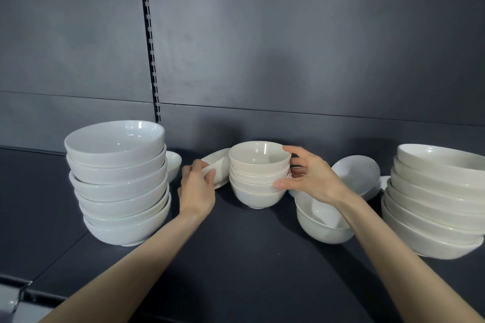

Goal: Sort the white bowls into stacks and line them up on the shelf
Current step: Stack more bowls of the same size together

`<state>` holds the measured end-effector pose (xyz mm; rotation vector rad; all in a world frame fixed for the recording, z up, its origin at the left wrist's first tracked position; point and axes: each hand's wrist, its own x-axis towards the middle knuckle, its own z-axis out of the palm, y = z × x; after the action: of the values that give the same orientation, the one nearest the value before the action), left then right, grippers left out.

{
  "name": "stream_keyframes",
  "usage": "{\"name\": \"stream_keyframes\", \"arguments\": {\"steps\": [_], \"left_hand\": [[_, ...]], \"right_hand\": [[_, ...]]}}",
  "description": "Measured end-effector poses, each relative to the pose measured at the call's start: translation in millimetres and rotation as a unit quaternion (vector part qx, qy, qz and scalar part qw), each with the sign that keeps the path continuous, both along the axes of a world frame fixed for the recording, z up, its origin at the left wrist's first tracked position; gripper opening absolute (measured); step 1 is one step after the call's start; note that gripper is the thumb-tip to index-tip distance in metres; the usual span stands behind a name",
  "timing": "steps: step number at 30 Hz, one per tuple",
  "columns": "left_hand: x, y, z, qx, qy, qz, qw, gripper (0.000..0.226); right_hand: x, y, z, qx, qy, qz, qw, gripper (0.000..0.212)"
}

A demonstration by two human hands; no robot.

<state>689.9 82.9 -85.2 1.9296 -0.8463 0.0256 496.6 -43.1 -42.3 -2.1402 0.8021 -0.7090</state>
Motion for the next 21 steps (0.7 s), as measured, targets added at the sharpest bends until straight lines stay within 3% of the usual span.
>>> {"name": "stream_keyframes", "arguments": {"steps": [13, 21], "left_hand": [[5, -6, 10, -0.157, -0.021, -0.015, 0.987, 0.012], [-3, -4, 37, -0.251, -0.098, -0.056, 0.961, 0.009]], "right_hand": [[3, 2, -2, 0.005, -0.016, 0.001, 1.000, 0.106], [2, -1, -5, 0.010, -0.030, 0.005, 0.999, 0.109]]}}
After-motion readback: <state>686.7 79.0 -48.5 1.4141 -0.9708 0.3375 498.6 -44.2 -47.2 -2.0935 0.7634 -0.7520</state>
